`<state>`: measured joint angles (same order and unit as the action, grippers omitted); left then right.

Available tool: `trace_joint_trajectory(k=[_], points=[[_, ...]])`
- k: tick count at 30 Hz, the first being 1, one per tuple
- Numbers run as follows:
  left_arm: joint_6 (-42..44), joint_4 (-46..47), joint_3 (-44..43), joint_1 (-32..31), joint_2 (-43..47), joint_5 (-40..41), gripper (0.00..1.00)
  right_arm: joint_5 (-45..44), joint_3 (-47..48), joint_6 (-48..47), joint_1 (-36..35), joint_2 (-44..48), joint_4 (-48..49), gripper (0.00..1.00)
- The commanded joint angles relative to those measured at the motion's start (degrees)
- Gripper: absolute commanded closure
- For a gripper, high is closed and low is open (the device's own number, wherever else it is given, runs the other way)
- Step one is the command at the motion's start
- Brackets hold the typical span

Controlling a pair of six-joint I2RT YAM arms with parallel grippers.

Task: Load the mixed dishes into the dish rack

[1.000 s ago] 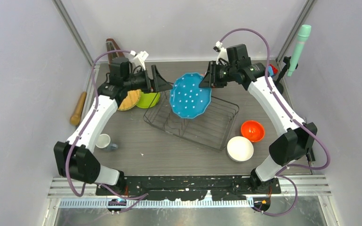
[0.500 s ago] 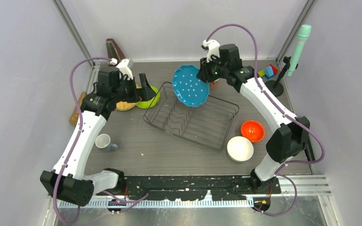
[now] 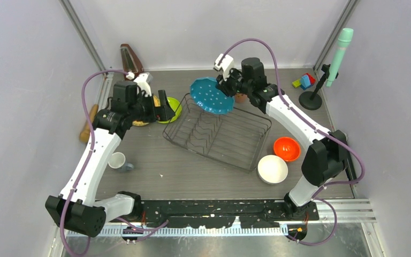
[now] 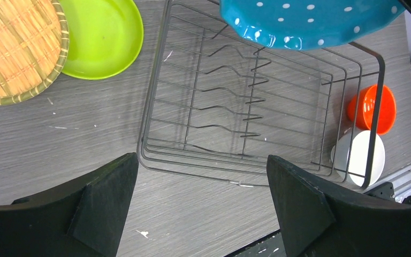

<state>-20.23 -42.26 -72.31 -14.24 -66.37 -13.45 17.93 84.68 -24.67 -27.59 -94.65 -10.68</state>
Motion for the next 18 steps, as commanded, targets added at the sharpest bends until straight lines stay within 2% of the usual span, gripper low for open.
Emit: trace_joint_trajectory(k=[1,11,15,18], points=[[1.51,-0.14,-0.82,0.09,1.42,0.44,0.07,1.73,3.25,-2.94,-0.09,2.47,11.34,1.00],[1.55,-0.58,-0.57,0.09,1.67,0.95,0.07,-0.20,-2.25,-2.10,-1.04,3.44,12.32,1.00],[1.86,-0.19,0.05,0.09,1.39,2.46,0.07,-4.17,-6.44,-3.12,-2.77,4.30,13.51,1.00],[1.62,0.08,0.59,0.09,1.00,2.49,0.06,-6.67,-11.55,-4.07,-4.31,5.88,18.68,1.00]])
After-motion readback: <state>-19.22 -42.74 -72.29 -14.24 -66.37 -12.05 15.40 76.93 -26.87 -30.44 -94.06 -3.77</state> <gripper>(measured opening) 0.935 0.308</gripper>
